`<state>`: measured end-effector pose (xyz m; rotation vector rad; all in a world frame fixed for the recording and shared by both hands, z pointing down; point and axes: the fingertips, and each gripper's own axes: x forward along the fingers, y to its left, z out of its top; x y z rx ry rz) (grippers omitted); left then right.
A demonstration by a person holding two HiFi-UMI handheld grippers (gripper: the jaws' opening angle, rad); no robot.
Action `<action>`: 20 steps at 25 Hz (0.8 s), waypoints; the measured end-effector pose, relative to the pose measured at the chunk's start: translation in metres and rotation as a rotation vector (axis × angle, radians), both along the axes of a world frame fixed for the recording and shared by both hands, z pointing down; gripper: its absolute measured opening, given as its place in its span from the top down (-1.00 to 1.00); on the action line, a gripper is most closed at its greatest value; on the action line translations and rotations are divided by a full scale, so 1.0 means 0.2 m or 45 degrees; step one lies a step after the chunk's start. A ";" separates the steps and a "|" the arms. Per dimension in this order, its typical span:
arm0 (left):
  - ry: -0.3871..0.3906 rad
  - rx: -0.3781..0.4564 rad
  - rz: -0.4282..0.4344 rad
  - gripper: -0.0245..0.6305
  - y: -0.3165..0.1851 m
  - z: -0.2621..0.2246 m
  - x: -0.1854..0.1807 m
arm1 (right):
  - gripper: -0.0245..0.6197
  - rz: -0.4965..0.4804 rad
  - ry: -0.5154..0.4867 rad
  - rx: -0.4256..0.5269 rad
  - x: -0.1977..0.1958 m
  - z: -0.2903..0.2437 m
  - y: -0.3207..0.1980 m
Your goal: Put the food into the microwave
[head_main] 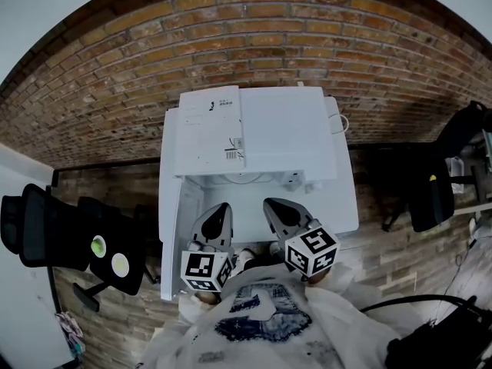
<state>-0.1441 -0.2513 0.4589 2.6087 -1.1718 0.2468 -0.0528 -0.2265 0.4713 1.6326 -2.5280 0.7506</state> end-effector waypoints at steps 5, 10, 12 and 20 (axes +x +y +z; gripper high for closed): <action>0.001 -0.008 0.009 0.90 -0.02 0.01 0.00 | 0.89 0.009 0.027 0.000 0.00 0.00 -0.02; -0.002 -0.008 0.021 0.90 -0.04 0.02 -0.01 | 0.88 0.007 0.032 0.005 -0.02 0.00 -0.03; 0.004 -0.013 0.023 0.90 -0.04 0.02 -0.01 | 0.88 0.008 0.035 0.004 -0.02 -0.01 -0.04; 0.010 -0.037 0.024 0.90 -0.05 0.03 -0.02 | 0.89 0.008 0.033 0.004 -0.02 -0.01 -0.06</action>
